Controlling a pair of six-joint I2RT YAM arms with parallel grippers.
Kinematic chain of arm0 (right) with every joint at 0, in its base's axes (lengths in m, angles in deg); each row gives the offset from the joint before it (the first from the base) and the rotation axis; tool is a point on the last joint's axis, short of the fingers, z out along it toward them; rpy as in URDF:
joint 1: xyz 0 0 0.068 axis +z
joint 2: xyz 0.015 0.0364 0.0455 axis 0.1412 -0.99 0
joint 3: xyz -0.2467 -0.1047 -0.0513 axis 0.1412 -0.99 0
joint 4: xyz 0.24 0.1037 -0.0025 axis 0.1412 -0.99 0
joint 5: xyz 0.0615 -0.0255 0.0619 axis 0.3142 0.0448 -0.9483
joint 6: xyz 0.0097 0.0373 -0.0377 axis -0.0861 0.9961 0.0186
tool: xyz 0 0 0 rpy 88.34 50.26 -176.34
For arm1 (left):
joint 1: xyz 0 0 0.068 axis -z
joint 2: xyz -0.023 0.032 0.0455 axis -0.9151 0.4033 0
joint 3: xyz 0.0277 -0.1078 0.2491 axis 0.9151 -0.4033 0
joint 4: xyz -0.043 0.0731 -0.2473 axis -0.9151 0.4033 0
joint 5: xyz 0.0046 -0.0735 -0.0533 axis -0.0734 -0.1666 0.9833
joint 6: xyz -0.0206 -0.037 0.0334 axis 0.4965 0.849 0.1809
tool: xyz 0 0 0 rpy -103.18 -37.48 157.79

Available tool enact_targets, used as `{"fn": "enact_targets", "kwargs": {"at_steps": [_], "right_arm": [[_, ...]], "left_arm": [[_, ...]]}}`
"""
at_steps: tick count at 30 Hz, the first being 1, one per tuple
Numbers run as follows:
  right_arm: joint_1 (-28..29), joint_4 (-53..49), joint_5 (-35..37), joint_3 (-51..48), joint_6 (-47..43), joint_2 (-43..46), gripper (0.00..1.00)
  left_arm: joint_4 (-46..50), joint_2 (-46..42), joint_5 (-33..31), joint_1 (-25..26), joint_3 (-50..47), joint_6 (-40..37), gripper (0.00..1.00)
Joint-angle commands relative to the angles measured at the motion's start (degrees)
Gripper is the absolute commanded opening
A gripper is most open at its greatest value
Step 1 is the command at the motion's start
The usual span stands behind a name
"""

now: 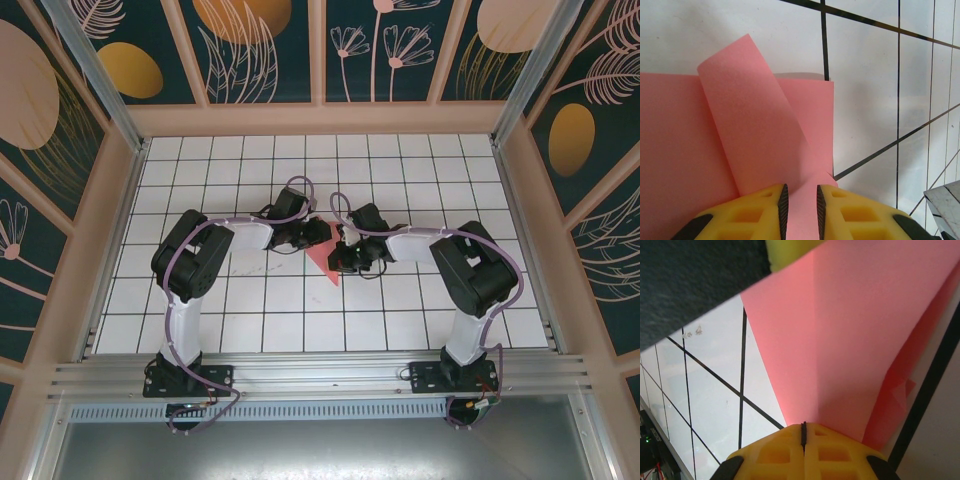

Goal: Fold a paper plane with a square sheet of paper (fold left side to right side)
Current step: Fourth fold the wing at the center of the table.

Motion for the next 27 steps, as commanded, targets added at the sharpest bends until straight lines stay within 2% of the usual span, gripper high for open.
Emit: {"fn": "enact_targets", "kwargs": {"at_steps": [1, 27], "right_arm": [[0.7, -4.1, 1.6, -1.4, -1.5, -0.8, 0.00], [1.7, -7.3, 0.2, -5.8, -3.3, 1.9, 0.00]], "left_arm": [[7.3, 3.4, -4.5, -0.1, -1.3, -1.7, 0.27], [7.6, 3.5, -5.0, -0.1, -1.2, -1.8, 0.27]]}}
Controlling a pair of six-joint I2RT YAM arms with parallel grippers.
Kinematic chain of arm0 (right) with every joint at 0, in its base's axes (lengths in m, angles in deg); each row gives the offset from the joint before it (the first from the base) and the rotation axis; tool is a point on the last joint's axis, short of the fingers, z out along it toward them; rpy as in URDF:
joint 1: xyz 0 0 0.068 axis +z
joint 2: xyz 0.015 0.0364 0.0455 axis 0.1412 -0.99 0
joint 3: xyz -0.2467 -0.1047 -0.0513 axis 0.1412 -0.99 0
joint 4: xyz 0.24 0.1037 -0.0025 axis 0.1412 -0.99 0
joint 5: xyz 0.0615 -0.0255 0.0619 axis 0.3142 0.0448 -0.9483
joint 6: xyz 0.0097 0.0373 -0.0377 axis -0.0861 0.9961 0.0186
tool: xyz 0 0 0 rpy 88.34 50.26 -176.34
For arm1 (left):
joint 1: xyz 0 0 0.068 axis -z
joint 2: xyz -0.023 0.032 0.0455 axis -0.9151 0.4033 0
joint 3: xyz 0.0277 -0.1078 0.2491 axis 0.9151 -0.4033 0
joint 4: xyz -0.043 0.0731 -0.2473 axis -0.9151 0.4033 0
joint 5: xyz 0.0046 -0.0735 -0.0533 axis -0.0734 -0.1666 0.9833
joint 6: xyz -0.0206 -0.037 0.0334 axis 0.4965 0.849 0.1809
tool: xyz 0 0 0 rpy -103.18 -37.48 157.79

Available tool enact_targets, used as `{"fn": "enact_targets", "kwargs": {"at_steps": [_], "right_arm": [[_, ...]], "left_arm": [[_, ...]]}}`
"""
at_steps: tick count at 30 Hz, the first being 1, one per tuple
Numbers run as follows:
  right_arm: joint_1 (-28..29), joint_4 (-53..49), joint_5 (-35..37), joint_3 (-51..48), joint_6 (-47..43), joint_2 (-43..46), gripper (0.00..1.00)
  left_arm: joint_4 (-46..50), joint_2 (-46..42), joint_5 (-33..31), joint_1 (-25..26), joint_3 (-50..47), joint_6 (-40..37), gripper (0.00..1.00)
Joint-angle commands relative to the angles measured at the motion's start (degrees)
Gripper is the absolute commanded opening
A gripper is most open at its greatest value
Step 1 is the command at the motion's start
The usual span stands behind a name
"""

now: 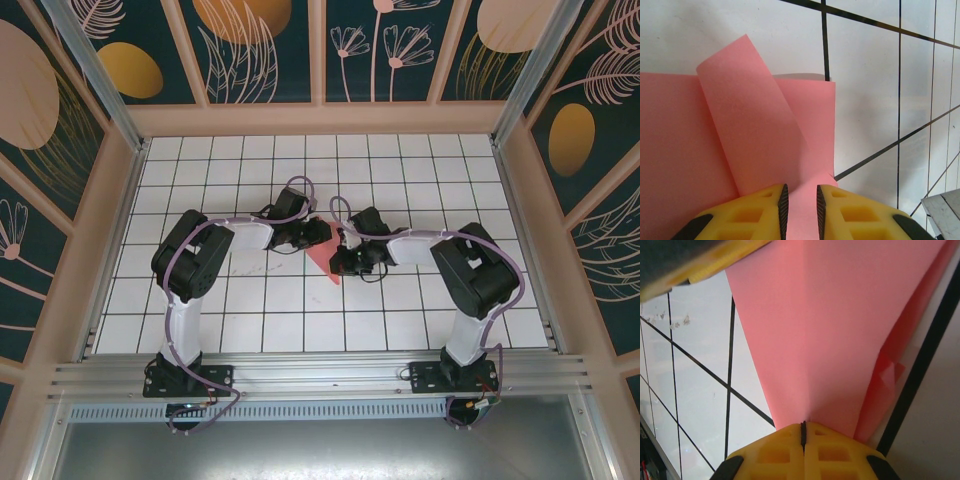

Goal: Fold a paper plane with a square sheet of paper (fold left side to right side)
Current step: Fourth fold the wing at the center of the table.

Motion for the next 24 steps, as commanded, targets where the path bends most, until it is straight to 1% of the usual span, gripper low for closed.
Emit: {"fn": "enact_targets", "kwargs": {"at_steps": [1, 16, 21, 24], "right_arm": [[1.4, -8.4, -1.2, -3.4, -1.6, 1.1, 0.00], [1.9, -11.5, -1.5, -3.9, -4.8, 3.2, 0.00], [1.9, -9.6, -2.4, -4.3, -4.1, 4.4, 0.00], [0.8, -7.2, -2.5, -4.4, -2.3, 6.8, 0.00]], "left_arm": [[7.5, 3.6, -4.8, -0.2, -1.2, -1.8, 0.27], [7.8, 3.5, -5.2, -0.2, -1.3, -2.0, 0.27], [8.0, 3.3, -5.3, -0.2, -1.0, -2.0, 0.26], [7.7, 3.1, -5.2, -0.2, -1.3, -1.9, 0.26]]}}
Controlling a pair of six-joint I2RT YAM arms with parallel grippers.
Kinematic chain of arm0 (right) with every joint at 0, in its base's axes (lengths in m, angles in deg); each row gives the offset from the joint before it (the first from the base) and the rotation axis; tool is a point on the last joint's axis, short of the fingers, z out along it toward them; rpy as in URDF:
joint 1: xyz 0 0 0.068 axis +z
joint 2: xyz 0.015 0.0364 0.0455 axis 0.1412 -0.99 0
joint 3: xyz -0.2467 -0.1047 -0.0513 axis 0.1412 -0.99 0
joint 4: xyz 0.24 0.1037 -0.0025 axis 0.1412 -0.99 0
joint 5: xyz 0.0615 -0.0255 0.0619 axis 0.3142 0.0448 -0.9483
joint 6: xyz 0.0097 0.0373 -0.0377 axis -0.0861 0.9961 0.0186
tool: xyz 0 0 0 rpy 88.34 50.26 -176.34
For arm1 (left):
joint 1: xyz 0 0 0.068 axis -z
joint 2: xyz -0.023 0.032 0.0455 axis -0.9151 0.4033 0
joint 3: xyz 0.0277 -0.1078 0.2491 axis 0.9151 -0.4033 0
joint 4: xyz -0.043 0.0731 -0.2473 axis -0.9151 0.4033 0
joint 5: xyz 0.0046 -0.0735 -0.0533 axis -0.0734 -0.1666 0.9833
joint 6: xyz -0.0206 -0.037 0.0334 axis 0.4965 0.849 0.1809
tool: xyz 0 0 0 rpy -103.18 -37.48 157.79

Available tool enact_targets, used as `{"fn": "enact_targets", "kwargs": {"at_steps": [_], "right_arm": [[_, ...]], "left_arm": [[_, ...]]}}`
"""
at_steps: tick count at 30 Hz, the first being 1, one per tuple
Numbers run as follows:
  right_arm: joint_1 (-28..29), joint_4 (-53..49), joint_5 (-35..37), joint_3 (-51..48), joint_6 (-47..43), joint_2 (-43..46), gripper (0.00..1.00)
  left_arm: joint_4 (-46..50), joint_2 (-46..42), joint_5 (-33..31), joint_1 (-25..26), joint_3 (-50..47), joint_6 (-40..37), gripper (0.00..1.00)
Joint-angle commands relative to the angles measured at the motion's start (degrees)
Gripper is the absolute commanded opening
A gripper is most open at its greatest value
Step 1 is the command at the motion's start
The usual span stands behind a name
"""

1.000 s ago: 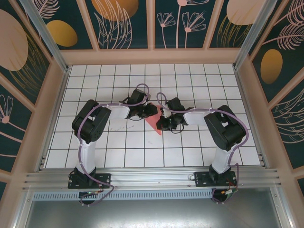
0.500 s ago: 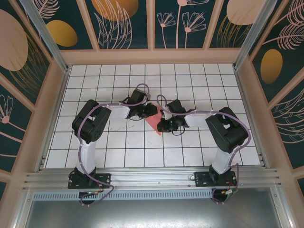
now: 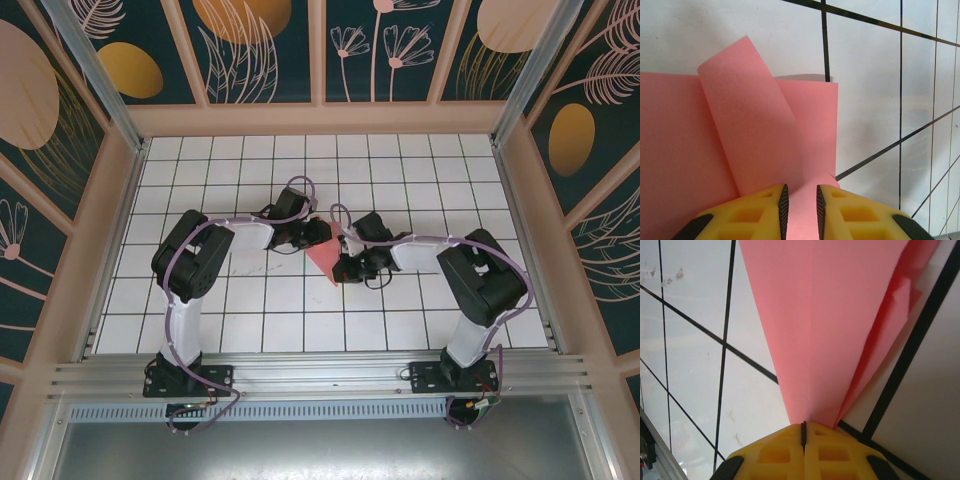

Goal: Fold a paper plane with a square sheet of paper (fold left side to right side)
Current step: Fourth fold the wing at the center of the table.

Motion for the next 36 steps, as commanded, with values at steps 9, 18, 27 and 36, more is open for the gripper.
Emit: {"fn": "enact_targets", "kwargs": {"at_steps": [9, 18, 27, 36], "right_arm": [[-2.4, 3.2, -5.6, -1.6, 6.1, 7.7, 0.00], [-0.5, 3.3, -5.7, 0.6, 6.6, -0.9, 0.00], [-0.4, 0.6, -4.6, -1.4, 5.1, -2.1, 0.00], [0.3, -0.1, -5.6, -4.4, 4.7, -1.5, 0.00]], "left_arm": [[6.9, 3.0, -4.6, -0.3, -1.6, -1.2, 0.26], [7.0, 2.9, -4.5, -0.3, -1.6, -1.3, 0.26], [7.1, 3.1, -4.6, -0.4, -1.5, -1.4, 0.26], [7.2, 3.1, -4.8, -0.3, -1.4, -1.4, 0.26]]}}
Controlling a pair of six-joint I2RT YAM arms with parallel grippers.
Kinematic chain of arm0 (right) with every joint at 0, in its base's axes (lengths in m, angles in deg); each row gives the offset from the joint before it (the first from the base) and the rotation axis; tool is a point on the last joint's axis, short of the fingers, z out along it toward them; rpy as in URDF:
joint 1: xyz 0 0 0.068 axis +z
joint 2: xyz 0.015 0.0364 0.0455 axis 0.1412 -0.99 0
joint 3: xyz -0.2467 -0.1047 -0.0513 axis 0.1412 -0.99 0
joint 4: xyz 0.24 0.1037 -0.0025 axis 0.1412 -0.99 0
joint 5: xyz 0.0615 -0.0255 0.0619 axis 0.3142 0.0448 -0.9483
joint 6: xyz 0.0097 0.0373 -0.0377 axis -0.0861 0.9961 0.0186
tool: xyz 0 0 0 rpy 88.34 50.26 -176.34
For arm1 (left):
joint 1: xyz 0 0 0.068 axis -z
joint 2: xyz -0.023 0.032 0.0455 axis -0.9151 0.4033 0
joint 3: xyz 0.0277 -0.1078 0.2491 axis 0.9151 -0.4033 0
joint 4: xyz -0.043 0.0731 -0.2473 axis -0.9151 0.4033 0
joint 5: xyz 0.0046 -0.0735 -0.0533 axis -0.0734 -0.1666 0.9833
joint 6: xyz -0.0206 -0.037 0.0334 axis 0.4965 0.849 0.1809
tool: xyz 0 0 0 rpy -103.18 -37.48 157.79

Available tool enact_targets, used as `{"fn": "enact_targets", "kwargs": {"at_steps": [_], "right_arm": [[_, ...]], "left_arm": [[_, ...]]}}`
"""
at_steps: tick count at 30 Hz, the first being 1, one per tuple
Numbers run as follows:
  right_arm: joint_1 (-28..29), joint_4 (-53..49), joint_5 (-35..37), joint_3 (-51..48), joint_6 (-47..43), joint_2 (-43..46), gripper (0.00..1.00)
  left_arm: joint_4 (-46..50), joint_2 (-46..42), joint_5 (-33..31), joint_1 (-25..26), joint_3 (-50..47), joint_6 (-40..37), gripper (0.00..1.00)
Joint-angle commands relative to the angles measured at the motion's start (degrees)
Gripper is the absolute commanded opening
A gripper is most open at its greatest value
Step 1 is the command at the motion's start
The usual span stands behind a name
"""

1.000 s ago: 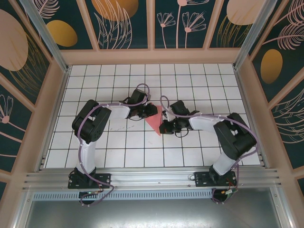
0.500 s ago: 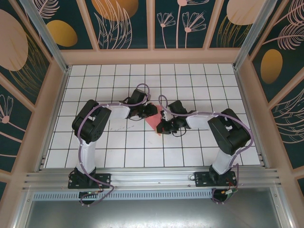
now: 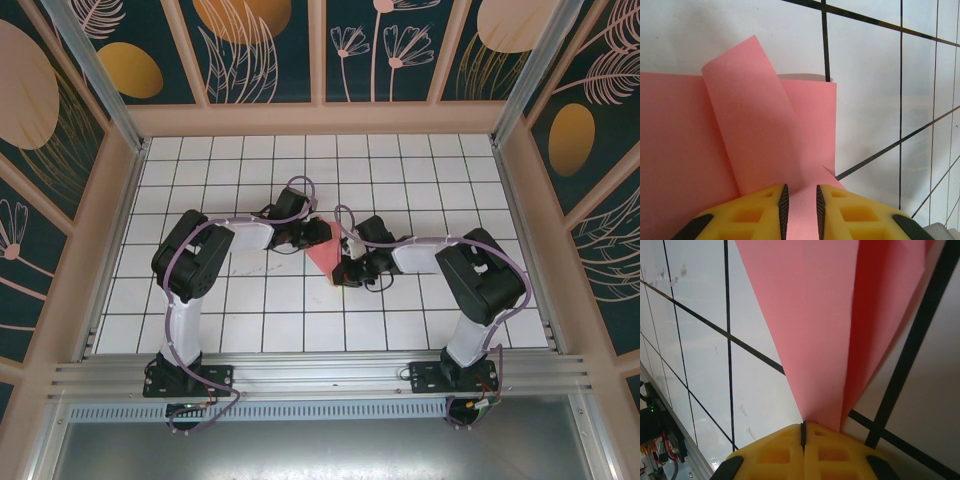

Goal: Fold a paper plane with a square sheet of paper (fold left side to right side)
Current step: Fourth fold the wing at the center of the table.

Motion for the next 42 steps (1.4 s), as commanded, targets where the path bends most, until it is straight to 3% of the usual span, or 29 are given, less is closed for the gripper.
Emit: {"fn": "enact_targets", "kwargs": {"at_steps": [1, 11, 16, 25, 36, 42], "right_arm": [[1.0, -3.6, -1.2, -2.8, -1.1, 0.1, 0.00], [-2.8, 3.5, -6.3, -1.7, 1.3, 9.6, 0.00], [-2.8, 8.0, -3.6, 3.0, 4.1, 3.6, 0.00], [-2.9, 4.4, 3.6, 7.6, 2.7, -6.0, 0.00], [-2.8, 0.6, 5.2, 3.7, 1.4, -8.2, 0.00], [-2.9, -0.3, 5.8, 3.2, 0.6, -8.3, 0.00]], "left_arm": [[7.2, 3.1, -4.8, -0.4, -1.5, -1.4, 0.26], [6.6, 2.7, -4.8, -0.2, -1.7, -1.1, 0.26], [6.4, 2.7, -4.6, -0.3, -1.8, -1.0, 0.26], [6.7, 2.4, -4.4, -0.1, -1.4, -1.1, 0.26], [3.6, -3.3, -2.9, -0.6, 0.9, -2.4, 0.28], [-3.3, -6.4, 3.9, -0.6, -3.7, -0.5, 0.21]]}}
